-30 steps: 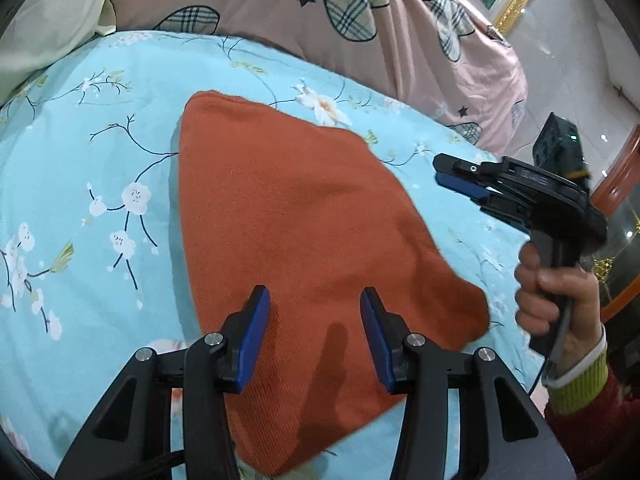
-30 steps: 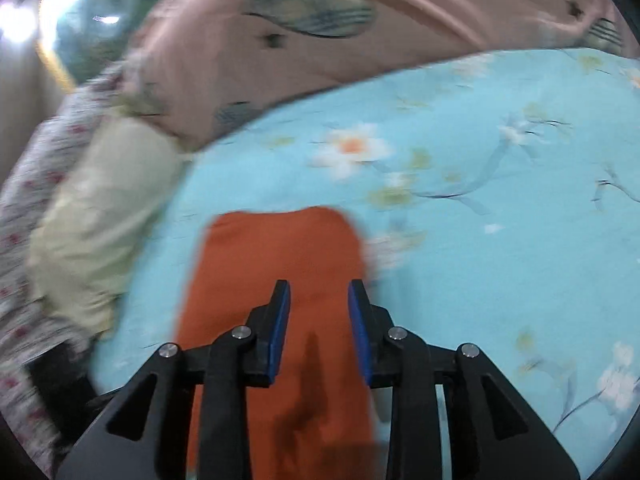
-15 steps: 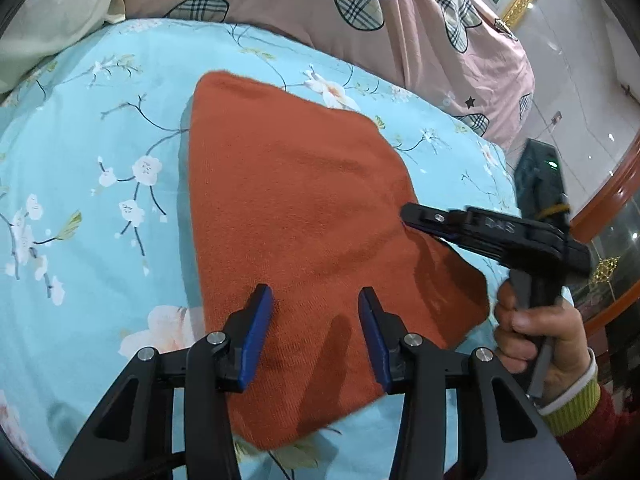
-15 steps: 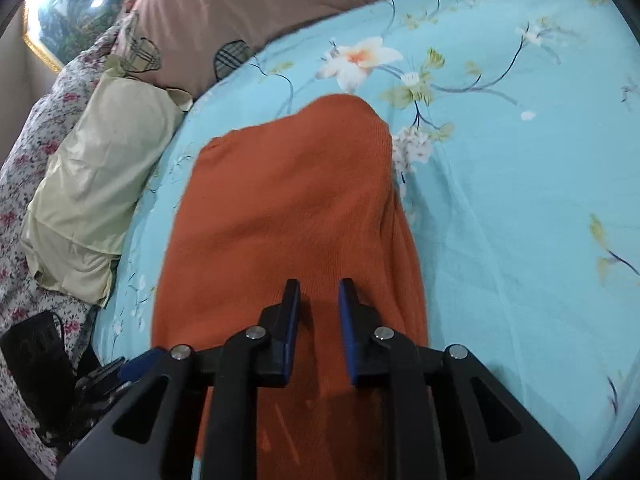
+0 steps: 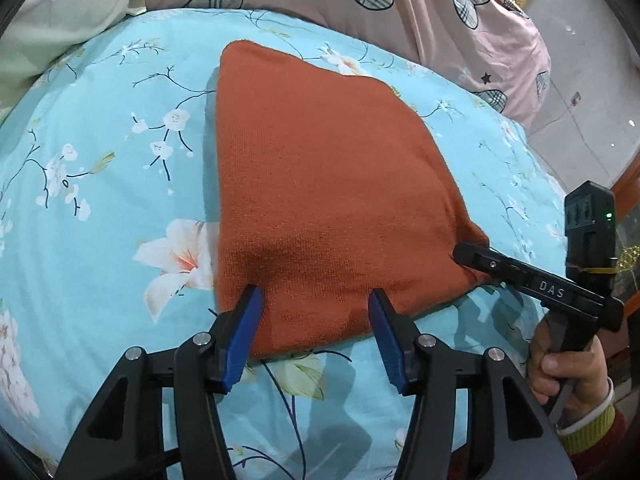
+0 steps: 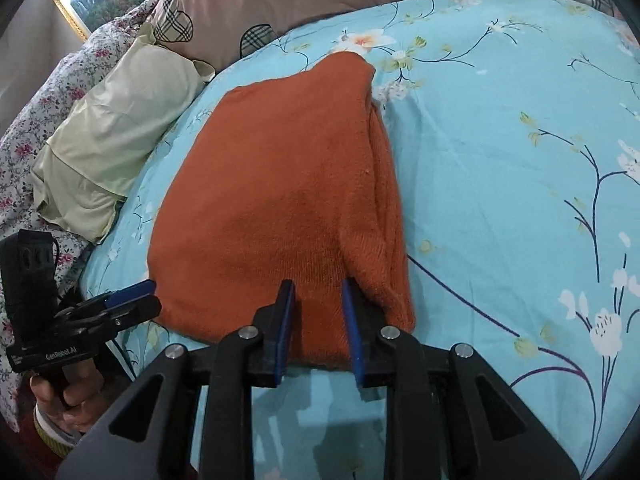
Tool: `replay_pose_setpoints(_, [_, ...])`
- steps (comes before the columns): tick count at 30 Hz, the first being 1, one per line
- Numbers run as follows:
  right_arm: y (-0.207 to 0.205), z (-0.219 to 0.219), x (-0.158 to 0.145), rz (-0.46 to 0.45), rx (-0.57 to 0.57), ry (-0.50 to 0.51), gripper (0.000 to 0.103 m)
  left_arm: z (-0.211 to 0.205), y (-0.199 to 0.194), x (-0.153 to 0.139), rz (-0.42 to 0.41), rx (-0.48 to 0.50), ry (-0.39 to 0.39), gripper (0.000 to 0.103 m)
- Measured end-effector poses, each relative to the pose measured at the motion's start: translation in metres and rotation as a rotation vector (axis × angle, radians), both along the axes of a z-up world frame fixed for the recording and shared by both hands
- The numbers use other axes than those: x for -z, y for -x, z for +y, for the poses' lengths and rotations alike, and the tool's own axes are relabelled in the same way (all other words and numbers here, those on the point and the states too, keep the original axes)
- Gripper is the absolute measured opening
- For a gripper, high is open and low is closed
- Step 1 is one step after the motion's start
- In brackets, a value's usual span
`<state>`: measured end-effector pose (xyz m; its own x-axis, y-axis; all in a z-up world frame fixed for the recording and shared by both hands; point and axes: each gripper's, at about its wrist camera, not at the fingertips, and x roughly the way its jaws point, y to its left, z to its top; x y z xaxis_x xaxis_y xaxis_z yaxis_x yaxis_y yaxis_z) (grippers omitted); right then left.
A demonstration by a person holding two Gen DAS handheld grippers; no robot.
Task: Fold small clothes
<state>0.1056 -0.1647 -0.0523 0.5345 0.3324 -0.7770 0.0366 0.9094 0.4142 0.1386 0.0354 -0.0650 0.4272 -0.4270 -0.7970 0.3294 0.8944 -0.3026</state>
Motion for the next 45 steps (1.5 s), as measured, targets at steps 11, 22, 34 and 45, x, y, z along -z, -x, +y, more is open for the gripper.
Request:
replay_pose_setpoints(11, [0.019, -0.011, -0.014, -0.029, 0.045, -0.061, 0.027, 0.008, 0.014, -0.014, -0.028, -0.094, -0.054, 0.056])
replay_pose_setpoints(22, [-0.089, -0.044, -0.006, 0.011, 0.149, -0.081, 0.058, 0.016, -0.016, -0.02, -0.041, -0.176, -0.123, 0.063])
replay_pose_setpoints(34, [-0.1, -0.045, 0.0, 0.058, 0.179, 0.033, 0.027, 0.02, -0.026, -0.007, 0.0, -0.19, -0.187, 0.078])
replay_pose_setpoints(45, [0.006, -0.009, -0.065, -0.11, 0.103, 0.064, 0.08, 0.023, 0.005, -0.012, -0.017, -0.276, -0.32, 0.085])
